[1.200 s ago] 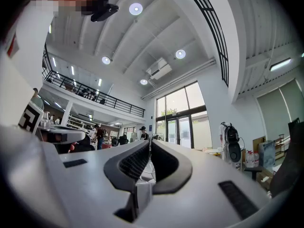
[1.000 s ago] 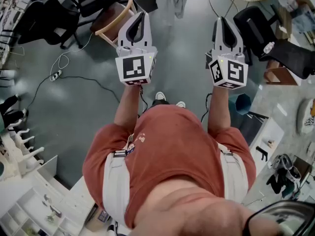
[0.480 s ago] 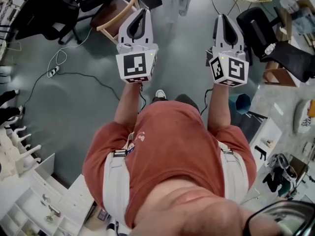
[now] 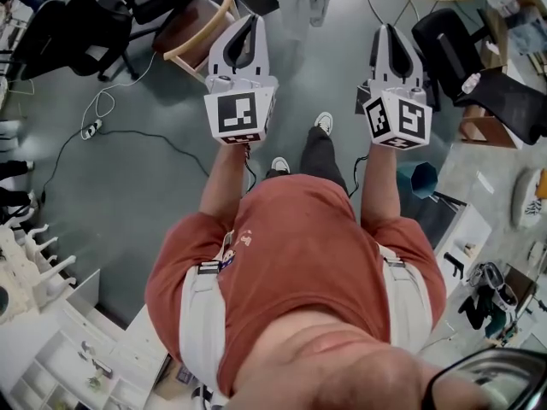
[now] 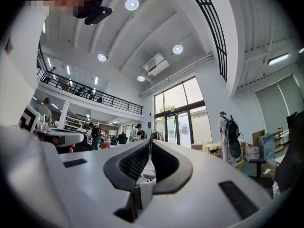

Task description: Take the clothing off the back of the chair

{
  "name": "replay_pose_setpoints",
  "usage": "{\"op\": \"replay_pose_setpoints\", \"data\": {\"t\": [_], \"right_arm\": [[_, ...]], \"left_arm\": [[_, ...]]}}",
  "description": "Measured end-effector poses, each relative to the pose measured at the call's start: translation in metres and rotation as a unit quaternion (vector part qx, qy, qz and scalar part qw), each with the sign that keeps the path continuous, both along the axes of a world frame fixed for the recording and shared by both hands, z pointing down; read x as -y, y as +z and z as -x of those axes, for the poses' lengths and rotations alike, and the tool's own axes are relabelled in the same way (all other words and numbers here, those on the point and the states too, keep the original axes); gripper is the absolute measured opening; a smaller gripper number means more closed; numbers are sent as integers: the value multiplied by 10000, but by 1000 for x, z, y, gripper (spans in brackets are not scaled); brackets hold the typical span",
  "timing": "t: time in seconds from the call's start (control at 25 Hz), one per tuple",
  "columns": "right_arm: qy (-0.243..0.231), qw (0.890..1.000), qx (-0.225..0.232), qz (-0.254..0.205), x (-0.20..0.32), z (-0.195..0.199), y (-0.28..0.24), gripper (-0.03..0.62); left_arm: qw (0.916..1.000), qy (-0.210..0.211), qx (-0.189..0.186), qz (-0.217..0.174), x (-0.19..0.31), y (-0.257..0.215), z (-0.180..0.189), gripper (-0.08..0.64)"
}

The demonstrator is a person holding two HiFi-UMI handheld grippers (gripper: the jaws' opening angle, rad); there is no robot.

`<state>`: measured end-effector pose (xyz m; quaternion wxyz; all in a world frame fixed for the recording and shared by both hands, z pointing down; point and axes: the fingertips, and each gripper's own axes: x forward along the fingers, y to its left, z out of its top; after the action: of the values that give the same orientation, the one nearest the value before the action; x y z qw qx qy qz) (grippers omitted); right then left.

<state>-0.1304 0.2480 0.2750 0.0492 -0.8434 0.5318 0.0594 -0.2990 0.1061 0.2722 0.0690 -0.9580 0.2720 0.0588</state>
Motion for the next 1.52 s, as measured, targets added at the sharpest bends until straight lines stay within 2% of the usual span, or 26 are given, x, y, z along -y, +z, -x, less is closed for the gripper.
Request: {"op": "replay_pose_setpoints", "data": {"t": [0.2, 0.48, 1.0, 1.16, 1.52], "right_arm": [[-14, 9999, 133, -29, 20, -39, 9, 29], [-39, 9996, 296, -1, 38, -118, 16, 29], [-246, 9981, 551, -133, 50, -272, 19, 31], [-354, 9972, 646, -152, 60, -299, 25, 29], [-689, 9957, 610, 65, 116, -318, 39, 31]], "left_arm": [[9999, 39, 104, 43, 16, 8, -39, 14], [9998, 58, 168, 46, 33, 6, -123, 14], [9992, -393, 96, 40, 57, -6, -262, 14], [9982, -582, 116, 34, 65, -5, -280, 14], [9962, -840, 249, 10, 104, 10, -295, 14]]}}
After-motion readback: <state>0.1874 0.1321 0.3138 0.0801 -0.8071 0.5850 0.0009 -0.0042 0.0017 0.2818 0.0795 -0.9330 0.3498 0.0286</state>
